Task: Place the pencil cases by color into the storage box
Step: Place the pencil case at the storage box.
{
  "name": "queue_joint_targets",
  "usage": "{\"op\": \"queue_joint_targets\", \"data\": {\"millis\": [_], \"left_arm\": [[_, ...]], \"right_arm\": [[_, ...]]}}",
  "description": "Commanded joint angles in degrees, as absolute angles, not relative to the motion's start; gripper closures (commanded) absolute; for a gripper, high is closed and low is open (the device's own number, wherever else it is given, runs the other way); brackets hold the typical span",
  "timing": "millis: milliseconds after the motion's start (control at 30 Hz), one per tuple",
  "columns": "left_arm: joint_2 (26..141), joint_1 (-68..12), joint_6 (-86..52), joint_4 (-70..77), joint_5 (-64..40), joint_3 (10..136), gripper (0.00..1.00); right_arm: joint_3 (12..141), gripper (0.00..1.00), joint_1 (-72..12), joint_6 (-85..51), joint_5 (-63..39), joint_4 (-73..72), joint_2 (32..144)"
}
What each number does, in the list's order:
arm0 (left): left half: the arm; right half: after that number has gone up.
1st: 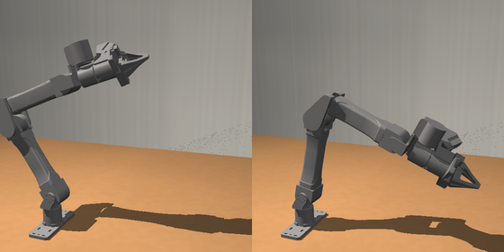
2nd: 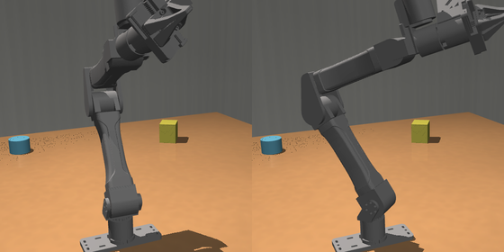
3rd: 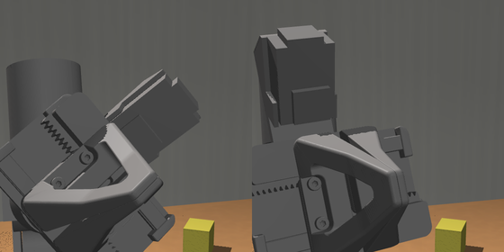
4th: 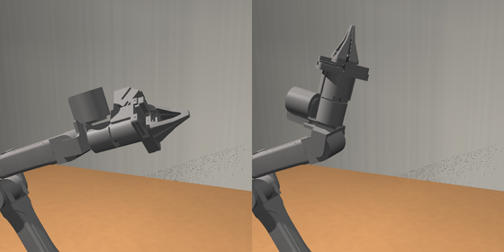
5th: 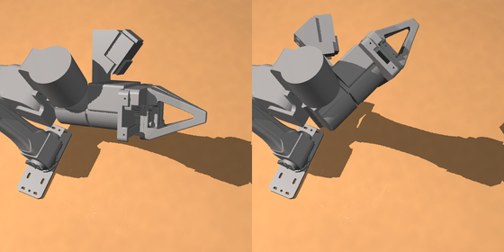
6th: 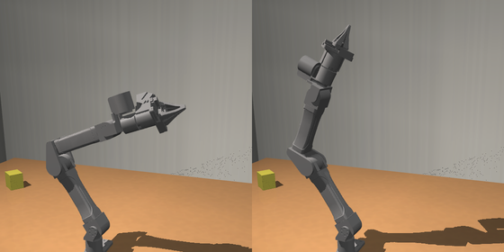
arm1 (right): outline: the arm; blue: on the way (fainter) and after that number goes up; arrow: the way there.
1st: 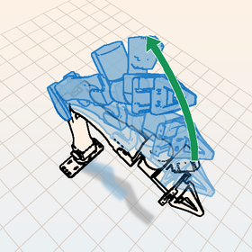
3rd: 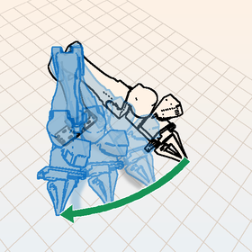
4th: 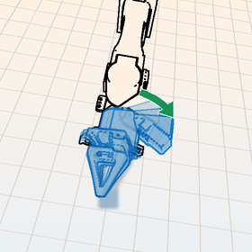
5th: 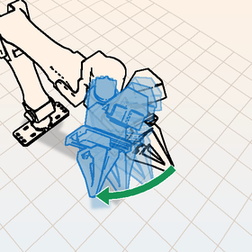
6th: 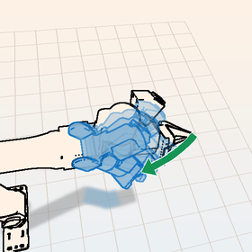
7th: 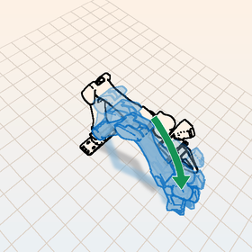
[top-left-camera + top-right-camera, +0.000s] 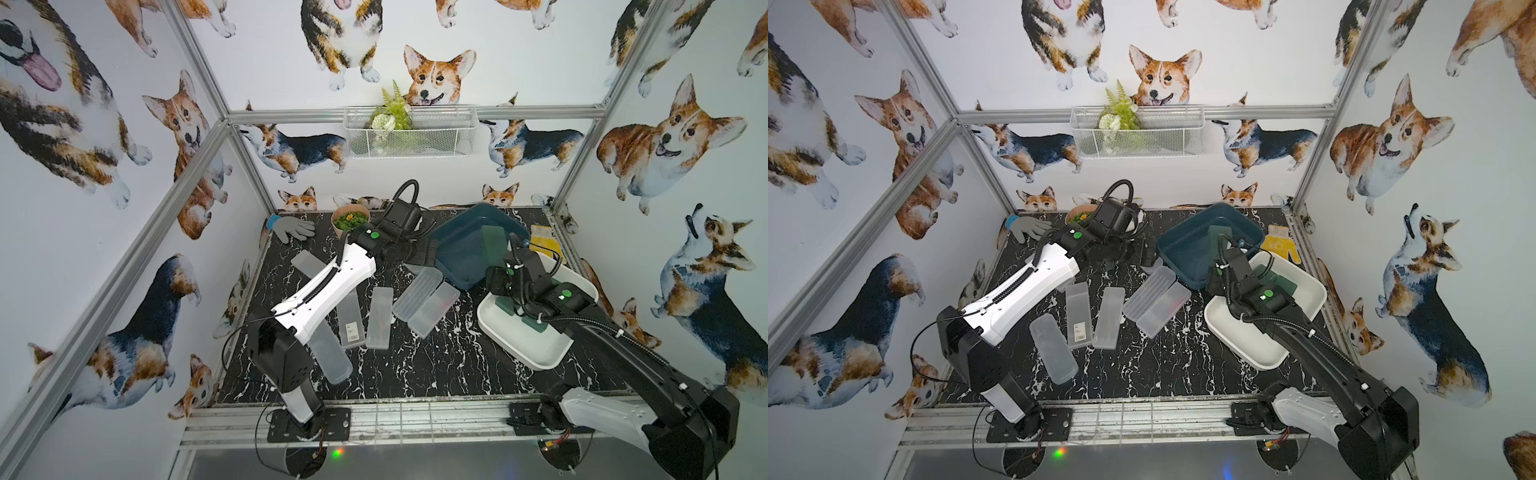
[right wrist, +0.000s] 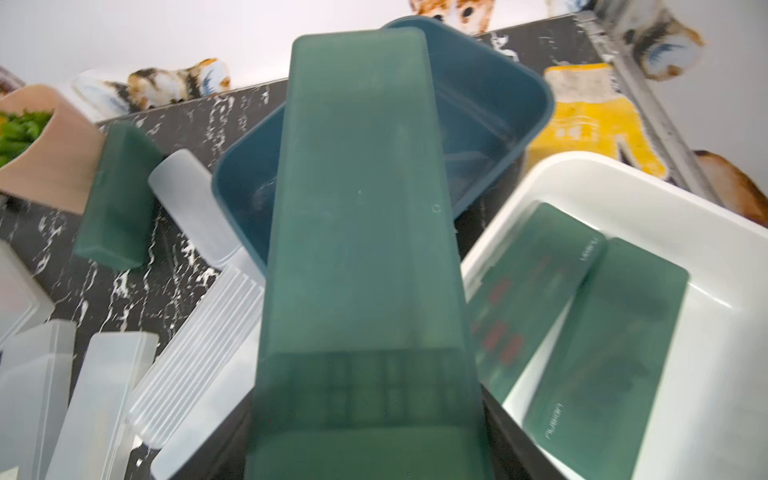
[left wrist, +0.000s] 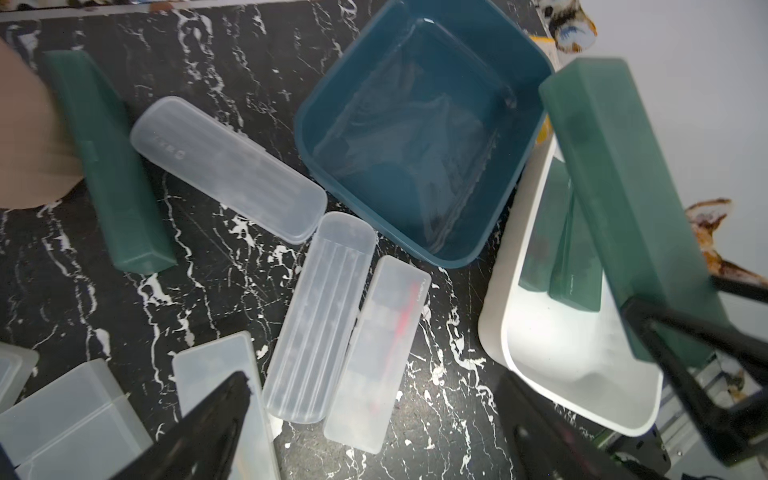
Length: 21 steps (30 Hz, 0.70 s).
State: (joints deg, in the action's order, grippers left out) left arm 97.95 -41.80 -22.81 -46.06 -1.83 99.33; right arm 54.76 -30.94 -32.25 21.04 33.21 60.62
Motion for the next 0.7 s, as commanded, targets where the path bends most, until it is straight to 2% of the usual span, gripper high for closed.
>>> {"op": "queue_joint_targets", "data": {"millis": [0,367,667], "left_arm": [[99.31,-44.80,-19.66,-44.54,-3.06,100.95,0.05],[100.39,-50.94,-15.75,-40.53,-6.68,100.50,0.05],[99.85,-52.14,-15.76,-39.29,-8.66,98.93,0.05]], "right_arm": [[53.26,0.42,-27.10,-37.95,25.33,39.92,57.08],[46.76,0.42,-20.33,-47.47,30.56,52.53,47.18],[41.75,0.42,-19.03,-54.36,30.25,54.66,47.42]]}}
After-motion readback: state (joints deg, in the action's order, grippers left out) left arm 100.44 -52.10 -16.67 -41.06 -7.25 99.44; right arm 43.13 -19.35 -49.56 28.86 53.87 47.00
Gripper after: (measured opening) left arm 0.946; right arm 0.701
